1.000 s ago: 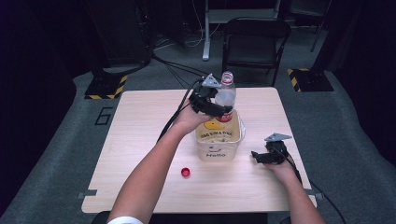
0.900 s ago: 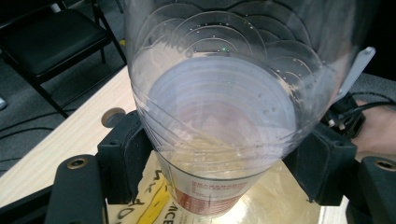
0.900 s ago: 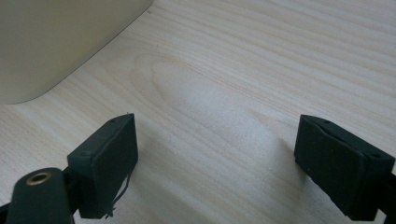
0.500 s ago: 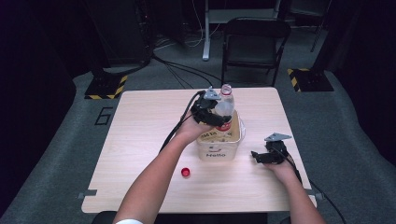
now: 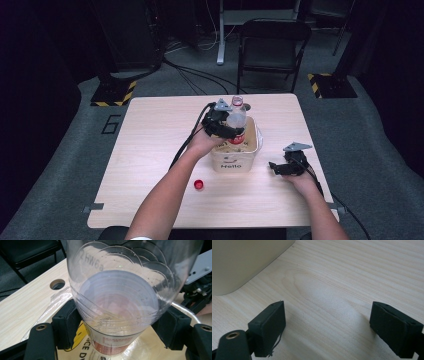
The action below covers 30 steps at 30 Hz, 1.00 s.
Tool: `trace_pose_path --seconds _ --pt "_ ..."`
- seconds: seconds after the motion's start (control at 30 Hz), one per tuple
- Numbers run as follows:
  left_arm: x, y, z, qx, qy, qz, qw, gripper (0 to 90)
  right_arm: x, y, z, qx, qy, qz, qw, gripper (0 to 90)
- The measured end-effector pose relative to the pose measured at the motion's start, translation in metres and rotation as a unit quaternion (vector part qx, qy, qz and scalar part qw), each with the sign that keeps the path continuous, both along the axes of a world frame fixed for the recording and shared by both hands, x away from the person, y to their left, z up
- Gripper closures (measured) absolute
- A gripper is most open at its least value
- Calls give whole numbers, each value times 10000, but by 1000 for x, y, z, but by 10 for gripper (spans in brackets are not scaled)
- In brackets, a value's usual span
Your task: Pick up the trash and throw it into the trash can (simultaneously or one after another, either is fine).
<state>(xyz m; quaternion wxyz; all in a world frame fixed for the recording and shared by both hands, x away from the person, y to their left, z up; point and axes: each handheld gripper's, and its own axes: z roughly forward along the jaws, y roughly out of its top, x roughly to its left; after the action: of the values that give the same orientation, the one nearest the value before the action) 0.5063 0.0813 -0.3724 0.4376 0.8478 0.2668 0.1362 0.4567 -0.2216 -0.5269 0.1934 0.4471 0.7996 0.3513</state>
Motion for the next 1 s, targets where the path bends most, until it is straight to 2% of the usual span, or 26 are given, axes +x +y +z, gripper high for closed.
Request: trace_pose_path --seconds 0.27,0.57,0.7,0.73,0.77,0.87,1.0 --pt "1 -3 -9 18 17 -1 10000 273 1 1 0 0 9 7 10000 126" --pt "8 -10 -8 58 27 -41 10000 271 1 0 0 -11 -5 31 10000 125" --pt "11 -12 -7 188 -26 -189 9996 271 1 0 0 -12 -10 49 10000 124" --pt "12 -14 -6 328 -75 -229 9992 271 1 0 0 -12 -13 49 10000 124" --pt "12 -14 -6 328 -75 -229 9992 271 1 0 0 -12 -13 49 10000 124" --pt "16 -12 -6 331 -59 -204 9992 271 1 0 0 -13 -13 49 10000 124" --pt "19 -9 -8 327 63 -184 9993 269 1 0 0 -14 -11 50 10000 124"
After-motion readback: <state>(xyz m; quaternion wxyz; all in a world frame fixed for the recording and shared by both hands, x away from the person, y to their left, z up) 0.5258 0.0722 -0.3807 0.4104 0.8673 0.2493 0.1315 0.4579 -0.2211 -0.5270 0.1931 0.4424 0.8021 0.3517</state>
